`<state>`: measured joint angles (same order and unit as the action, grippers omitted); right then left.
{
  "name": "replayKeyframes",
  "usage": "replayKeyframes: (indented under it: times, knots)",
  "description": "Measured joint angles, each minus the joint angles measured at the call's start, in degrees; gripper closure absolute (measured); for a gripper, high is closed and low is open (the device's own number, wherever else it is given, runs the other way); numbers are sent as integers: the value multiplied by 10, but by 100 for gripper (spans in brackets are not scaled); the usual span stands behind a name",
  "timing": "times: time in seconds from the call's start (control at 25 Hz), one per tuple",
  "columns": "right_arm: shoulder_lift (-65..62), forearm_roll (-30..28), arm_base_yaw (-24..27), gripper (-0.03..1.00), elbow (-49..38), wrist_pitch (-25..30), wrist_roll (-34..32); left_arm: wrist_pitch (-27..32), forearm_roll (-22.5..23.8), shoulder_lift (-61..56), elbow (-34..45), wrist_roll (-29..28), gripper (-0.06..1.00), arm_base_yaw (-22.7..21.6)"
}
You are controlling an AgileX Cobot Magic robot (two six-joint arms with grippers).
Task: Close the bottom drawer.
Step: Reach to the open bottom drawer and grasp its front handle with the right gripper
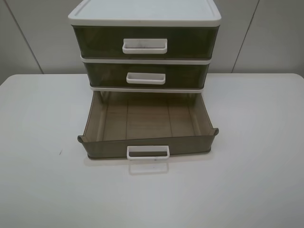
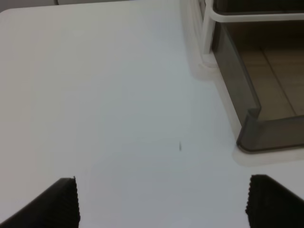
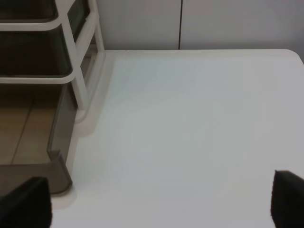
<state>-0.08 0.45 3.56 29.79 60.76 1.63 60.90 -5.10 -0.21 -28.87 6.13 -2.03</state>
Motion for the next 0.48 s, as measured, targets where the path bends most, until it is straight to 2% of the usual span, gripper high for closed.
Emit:
replayKeyframes:
  times: [0.48]
  knots:
    - [0,0,0,16,0,0,0,0,0,0,0,0,23,0]
